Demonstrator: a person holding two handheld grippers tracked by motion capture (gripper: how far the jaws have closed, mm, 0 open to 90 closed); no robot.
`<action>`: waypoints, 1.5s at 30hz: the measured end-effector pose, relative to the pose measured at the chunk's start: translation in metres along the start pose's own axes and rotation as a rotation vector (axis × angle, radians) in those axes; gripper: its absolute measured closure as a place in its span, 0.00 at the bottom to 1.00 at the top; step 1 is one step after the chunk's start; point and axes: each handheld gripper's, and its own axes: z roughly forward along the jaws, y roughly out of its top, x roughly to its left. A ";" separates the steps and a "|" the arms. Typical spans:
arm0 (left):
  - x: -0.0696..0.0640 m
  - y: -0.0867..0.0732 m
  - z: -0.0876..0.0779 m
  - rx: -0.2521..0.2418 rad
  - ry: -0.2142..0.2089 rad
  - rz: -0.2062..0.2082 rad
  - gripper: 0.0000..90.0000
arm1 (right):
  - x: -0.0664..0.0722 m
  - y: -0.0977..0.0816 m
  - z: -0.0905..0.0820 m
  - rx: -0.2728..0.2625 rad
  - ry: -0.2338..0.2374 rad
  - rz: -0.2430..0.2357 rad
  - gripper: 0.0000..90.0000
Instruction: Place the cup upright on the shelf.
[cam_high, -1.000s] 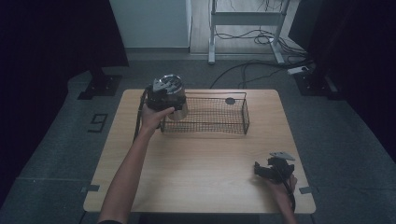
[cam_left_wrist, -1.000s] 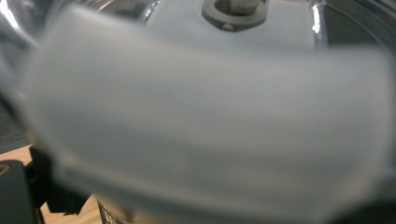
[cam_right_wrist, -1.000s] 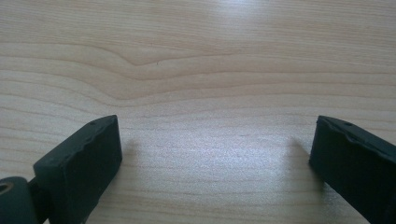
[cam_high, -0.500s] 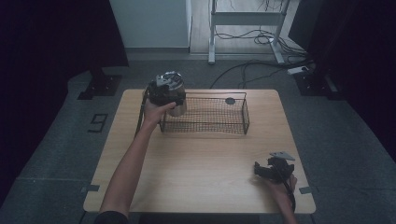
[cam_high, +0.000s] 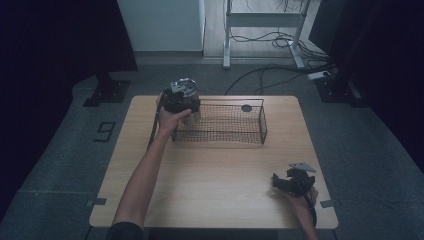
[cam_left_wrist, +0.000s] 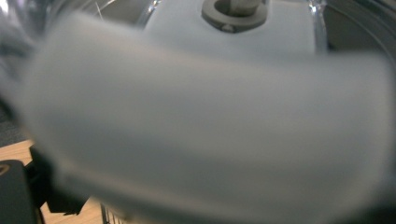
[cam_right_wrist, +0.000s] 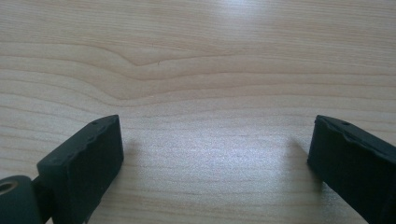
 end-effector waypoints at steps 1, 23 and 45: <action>0.000 -0.002 0.003 0.006 -0.003 -0.003 0.05 | 0.000 0.000 0.000 0.000 0.000 0.000 0.03; -0.004 -0.032 0.024 0.087 0.012 -0.034 0.04 | 0.000 0.000 0.000 -0.001 0.000 0.000 0.03; -0.012 -0.043 0.030 0.092 0.036 -0.007 0.04 | -0.001 0.000 0.000 -0.001 0.004 -0.004 0.04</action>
